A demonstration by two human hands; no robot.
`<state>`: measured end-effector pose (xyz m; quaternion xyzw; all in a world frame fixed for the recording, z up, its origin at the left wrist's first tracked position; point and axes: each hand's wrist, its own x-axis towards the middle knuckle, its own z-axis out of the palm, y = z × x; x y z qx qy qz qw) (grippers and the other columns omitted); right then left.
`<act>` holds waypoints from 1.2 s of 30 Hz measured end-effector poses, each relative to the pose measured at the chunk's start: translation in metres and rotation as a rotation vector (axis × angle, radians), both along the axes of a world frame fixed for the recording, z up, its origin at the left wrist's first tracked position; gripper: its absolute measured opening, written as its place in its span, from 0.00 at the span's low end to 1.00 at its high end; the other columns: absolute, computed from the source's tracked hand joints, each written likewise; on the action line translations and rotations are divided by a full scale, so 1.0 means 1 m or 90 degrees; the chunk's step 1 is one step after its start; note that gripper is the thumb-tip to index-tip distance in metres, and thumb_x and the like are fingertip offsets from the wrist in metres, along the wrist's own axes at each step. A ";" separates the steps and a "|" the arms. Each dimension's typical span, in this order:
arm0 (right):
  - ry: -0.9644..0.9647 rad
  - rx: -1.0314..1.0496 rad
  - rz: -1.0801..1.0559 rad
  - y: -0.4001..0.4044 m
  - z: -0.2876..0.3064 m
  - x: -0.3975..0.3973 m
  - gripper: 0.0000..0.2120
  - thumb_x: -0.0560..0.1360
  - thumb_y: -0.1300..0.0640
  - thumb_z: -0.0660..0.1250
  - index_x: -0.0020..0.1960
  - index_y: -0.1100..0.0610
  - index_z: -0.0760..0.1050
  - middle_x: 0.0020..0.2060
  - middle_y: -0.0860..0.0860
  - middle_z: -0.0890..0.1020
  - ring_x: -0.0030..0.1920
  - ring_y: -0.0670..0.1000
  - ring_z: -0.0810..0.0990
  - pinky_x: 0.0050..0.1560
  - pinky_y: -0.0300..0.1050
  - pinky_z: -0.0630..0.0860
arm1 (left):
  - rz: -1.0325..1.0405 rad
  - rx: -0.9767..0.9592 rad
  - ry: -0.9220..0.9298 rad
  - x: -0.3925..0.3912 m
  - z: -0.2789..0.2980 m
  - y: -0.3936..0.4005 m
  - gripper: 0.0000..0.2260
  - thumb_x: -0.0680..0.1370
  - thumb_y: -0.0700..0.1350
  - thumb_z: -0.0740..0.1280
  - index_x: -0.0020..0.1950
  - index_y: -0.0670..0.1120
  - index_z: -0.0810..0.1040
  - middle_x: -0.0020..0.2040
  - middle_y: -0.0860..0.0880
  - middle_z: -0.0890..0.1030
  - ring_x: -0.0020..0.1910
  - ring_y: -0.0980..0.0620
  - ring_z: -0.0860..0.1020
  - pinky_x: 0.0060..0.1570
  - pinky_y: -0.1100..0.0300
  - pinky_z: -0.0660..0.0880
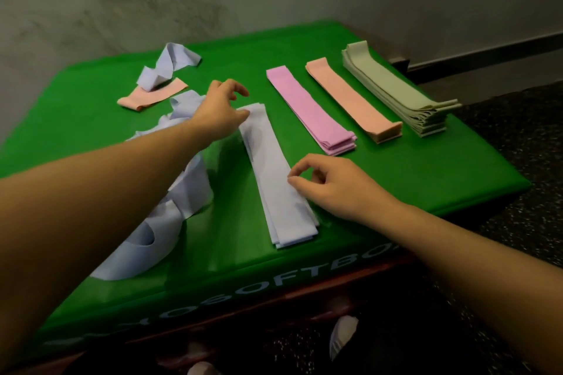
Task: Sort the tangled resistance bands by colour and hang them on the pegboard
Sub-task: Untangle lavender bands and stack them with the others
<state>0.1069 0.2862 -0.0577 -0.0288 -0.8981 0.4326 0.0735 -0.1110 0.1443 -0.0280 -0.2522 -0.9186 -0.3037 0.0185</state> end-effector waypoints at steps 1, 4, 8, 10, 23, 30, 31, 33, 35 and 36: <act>0.002 -0.001 -0.007 0.000 0.002 -0.004 0.03 0.77 0.51 0.69 0.47 0.49 0.80 0.25 0.46 0.71 0.25 0.42 0.68 0.28 0.35 0.63 | -0.014 0.004 0.012 0.001 0.006 -0.004 0.15 0.78 0.44 0.70 0.63 0.48 0.75 0.63 0.45 0.72 0.53 0.52 0.71 0.50 0.61 0.69; 0.006 -0.001 -0.012 -0.002 0.010 -0.018 0.03 0.77 0.51 0.69 0.46 0.47 0.79 0.25 0.46 0.71 0.25 0.42 0.67 0.27 0.34 0.63 | -0.029 0.003 0.041 0.001 0.022 -0.026 0.11 0.78 0.44 0.69 0.60 0.47 0.78 0.59 0.47 0.76 0.50 0.51 0.74 0.46 0.60 0.69; 0.026 0.016 0.023 -0.016 0.026 -0.044 0.02 0.78 0.52 0.67 0.48 0.48 0.79 0.25 0.44 0.72 0.25 0.40 0.69 0.28 0.31 0.63 | -0.012 0.020 0.036 -0.007 0.025 -0.073 0.06 0.78 0.44 0.68 0.54 0.48 0.79 0.53 0.48 0.80 0.48 0.50 0.78 0.53 0.52 0.77; 0.032 0.040 0.036 -0.025 0.032 -0.061 0.03 0.79 0.52 0.67 0.49 0.47 0.79 0.25 0.44 0.72 0.24 0.39 0.69 0.27 0.31 0.63 | 0.019 0.023 0.035 -0.012 0.022 -0.099 0.05 0.78 0.43 0.68 0.54 0.47 0.80 0.52 0.48 0.81 0.48 0.51 0.78 0.52 0.52 0.77; 0.069 0.060 0.055 -0.095 0.034 -0.211 0.04 0.75 0.57 0.66 0.47 0.49 0.78 0.32 0.48 0.78 0.32 0.47 0.73 0.34 0.44 0.69 | 0.134 0.021 0.021 -0.082 0.002 -0.196 0.05 0.77 0.42 0.67 0.49 0.52 0.77 0.53 0.49 0.80 0.46 0.49 0.77 0.48 0.57 0.72; 0.063 0.135 0.047 -0.113 0.037 -0.307 0.06 0.75 0.58 0.67 0.51 0.50 0.78 0.38 0.45 0.76 0.37 0.44 0.74 0.37 0.39 0.69 | 0.143 -0.004 0.048 -0.140 -0.015 -0.180 0.10 0.76 0.42 0.68 0.58 0.48 0.77 0.58 0.45 0.78 0.56 0.46 0.76 0.53 0.57 0.69; 0.053 0.153 0.046 -0.114 0.034 -0.321 0.08 0.75 0.57 0.67 0.53 0.50 0.79 0.40 0.45 0.77 0.39 0.46 0.75 0.39 0.41 0.71 | 0.145 -0.010 0.049 -0.148 -0.018 -0.178 0.11 0.76 0.43 0.68 0.58 0.49 0.77 0.58 0.44 0.77 0.57 0.45 0.75 0.54 0.56 0.69; 0.038 0.200 0.035 -0.117 0.027 -0.348 0.13 0.74 0.57 0.67 0.58 0.51 0.79 0.47 0.48 0.80 0.47 0.50 0.78 0.49 0.48 0.76 | 0.148 -0.020 0.051 -0.163 -0.025 -0.174 0.11 0.76 0.45 0.68 0.59 0.50 0.76 0.59 0.44 0.77 0.58 0.44 0.75 0.57 0.52 0.71; 0.021 0.246 0.027 -0.120 0.019 -0.374 0.19 0.73 0.56 0.67 0.65 0.51 0.76 0.58 0.52 0.80 0.58 0.55 0.77 0.58 0.51 0.75 | 0.155 -0.034 0.057 -0.176 -0.032 -0.173 0.13 0.76 0.47 0.68 0.60 0.51 0.75 0.61 0.44 0.75 0.60 0.43 0.73 0.60 0.49 0.71; 0.011 0.255 0.030 -0.122 0.016 -0.385 0.23 0.73 0.56 0.66 0.68 0.51 0.73 0.62 0.53 0.78 0.61 0.57 0.76 0.60 0.50 0.74 | 0.158 -0.042 0.060 -0.182 -0.036 -0.173 0.13 0.76 0.47 0.67 0.61 0.52 0.74 0.62 0.45 0.75 0.60 0.43 0.73 0.61 0.49 0.71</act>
